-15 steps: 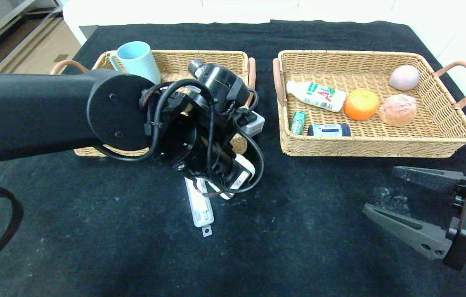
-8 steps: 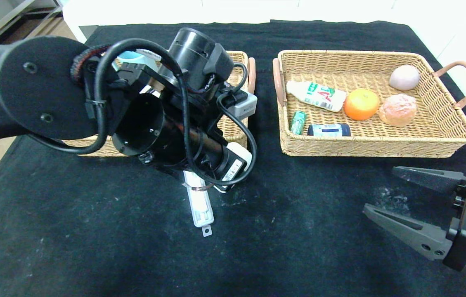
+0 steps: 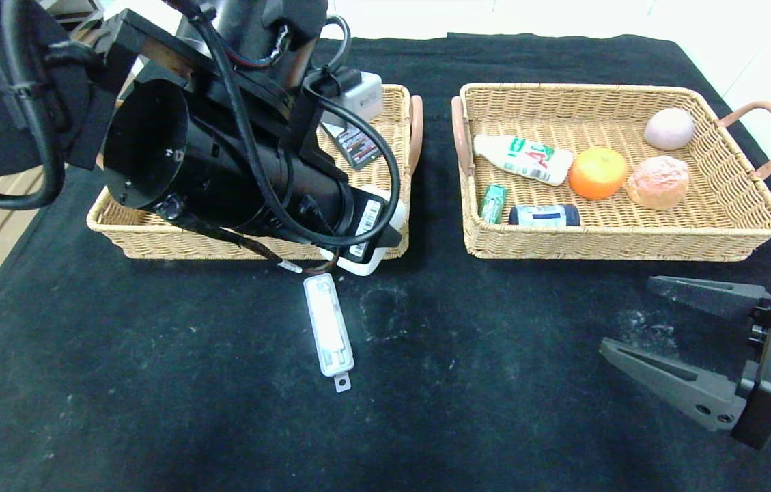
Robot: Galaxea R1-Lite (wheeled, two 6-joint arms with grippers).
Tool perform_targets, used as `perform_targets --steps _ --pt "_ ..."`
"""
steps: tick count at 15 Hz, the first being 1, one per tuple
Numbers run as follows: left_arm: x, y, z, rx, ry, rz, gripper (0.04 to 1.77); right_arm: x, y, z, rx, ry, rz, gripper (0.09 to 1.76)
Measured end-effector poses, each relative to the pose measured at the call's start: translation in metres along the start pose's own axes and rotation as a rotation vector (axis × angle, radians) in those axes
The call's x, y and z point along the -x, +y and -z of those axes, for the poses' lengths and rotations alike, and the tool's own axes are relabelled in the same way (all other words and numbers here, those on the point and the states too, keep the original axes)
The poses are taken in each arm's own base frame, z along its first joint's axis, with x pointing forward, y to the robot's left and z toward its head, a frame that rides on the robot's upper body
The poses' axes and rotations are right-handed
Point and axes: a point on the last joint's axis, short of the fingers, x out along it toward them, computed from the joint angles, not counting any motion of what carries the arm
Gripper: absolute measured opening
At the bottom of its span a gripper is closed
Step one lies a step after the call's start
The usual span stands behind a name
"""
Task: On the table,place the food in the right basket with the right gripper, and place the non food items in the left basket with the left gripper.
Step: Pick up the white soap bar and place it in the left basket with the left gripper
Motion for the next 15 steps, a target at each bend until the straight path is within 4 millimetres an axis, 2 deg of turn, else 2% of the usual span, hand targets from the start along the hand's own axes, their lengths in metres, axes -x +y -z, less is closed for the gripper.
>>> perform_targets --steps 5,11,15 --pt "-0.005 0.029 -0.023 0.165 -0.127 -0.071 1.01 -0.001 0.0 0.001 -0.001 0.004 0.0 1.71" --pt "-0.037 0.059 -0.032 0.229 -0.235 -0.146 1.01 -0.001 0.0 0.001 -0.002 0.006 0.0 1.71" --pt "-0.058 0.067 -0.032 0.237 -0.255 -0.166 1.0 -0.001 0.0 0.001 -0.001 0.005 0.001 1.71"
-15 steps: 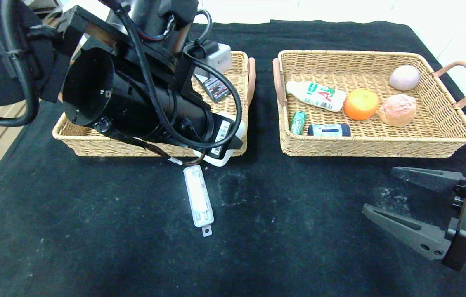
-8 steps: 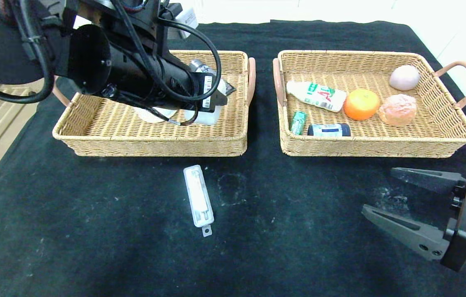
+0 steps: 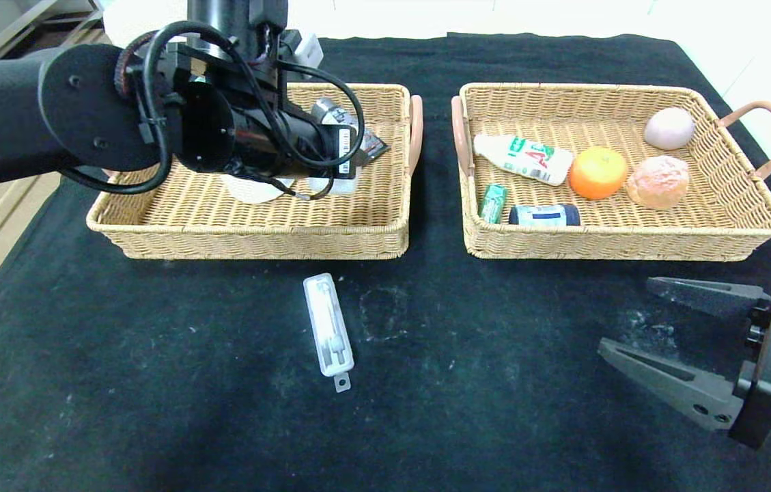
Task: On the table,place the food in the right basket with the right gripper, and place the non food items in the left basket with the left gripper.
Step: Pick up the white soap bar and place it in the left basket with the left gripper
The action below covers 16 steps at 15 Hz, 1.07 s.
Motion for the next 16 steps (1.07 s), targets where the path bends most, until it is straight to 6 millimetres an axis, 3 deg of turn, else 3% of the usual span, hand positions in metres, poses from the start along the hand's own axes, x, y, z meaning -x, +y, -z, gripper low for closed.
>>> perform_targets --steps 8,11,16 --pt "-0.026 0.005 0.006 0.003 -0.002 -0.025 1.0 0.001 0.0 -0.001 0.002 -0.008 0.0 1.71" --pt "-0.028 0.005 0.008 0.002 0.003 -0.026 1.23 0.002 0.001 -0.001 0.002 -0.008 0.0 1.71" --pt "-0.027 0.006 0.009 0.001 0.01 -0.028 1.45 0.002 0.001 -0.001 0.002 -0.005 0.0 1.71"
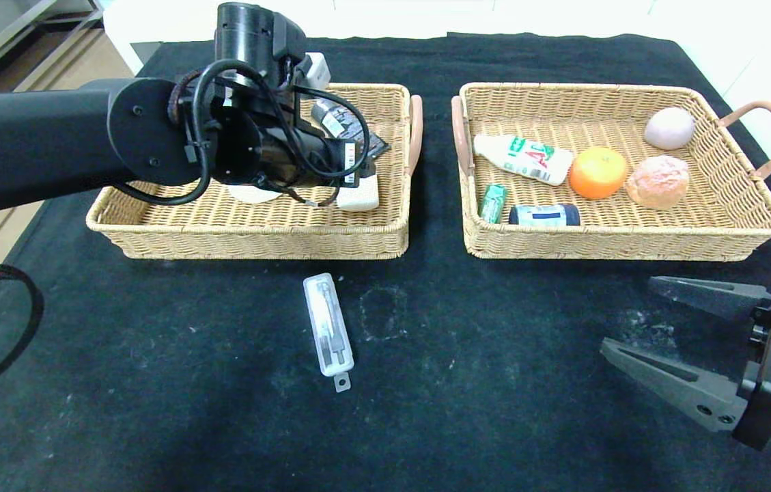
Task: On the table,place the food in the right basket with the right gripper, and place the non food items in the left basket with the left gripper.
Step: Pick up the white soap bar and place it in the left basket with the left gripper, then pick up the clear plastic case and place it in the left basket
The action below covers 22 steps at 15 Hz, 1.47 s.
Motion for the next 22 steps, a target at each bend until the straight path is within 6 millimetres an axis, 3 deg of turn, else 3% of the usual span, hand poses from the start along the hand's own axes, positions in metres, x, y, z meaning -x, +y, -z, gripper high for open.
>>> perform_targets --steps 6,11,14,22 --pt "0.025 0.001 -0.005 -0.006 0.041 -0.012 1.59 0.0 0.0 0.0 0.0 0.001 0.001 1.71" --pt "0.074 -0.004 0.005 0.032 0.202 -0.046 1.65 -0.001 0.0 0.0 0.0 0.001 0.003 1.71" --pt "0.093 -0.008 0.017 0.119 0.331 -0.06 1.67 -0.001 0.0 0.0 0.001 0.001 0.003 1.71" --pt "0.092 -0.022 0.039 0.185 0.484 0.003 1.7 -0.001 0.0 0.0 0.001 0.0 0.003 1.71"
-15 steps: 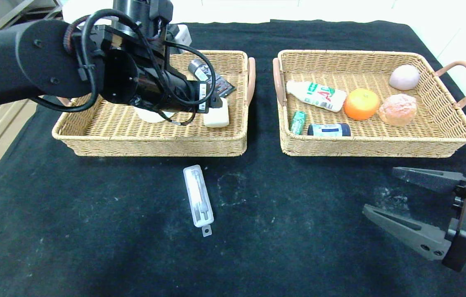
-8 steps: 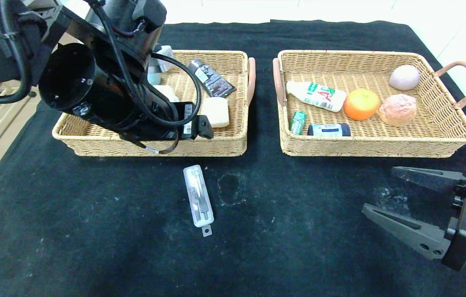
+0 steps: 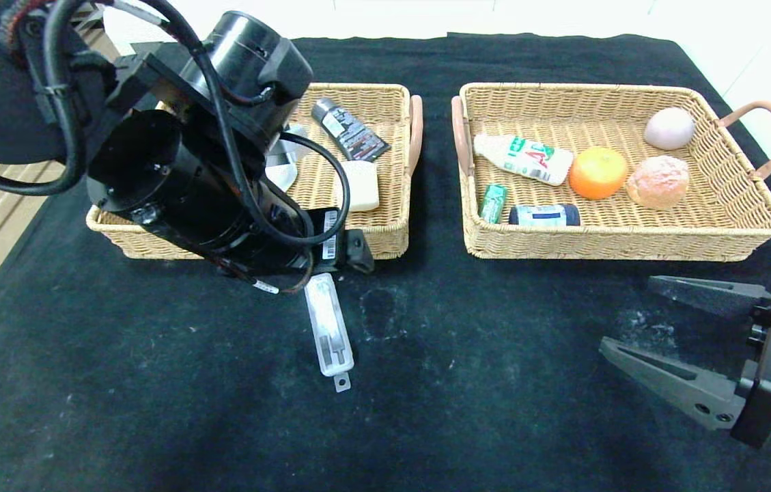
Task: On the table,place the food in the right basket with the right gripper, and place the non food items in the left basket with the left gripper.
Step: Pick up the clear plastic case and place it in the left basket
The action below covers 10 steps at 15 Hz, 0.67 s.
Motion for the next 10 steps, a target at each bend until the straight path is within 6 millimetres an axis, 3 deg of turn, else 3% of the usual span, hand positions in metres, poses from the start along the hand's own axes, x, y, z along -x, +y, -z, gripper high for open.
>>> perform_targets --steps 10 --pt "-0.033 -0.002 0.015 0.034 0.127 -0.088 1.71 0.0 0.0 0.0 0.0 0.0 0.0 1.71"
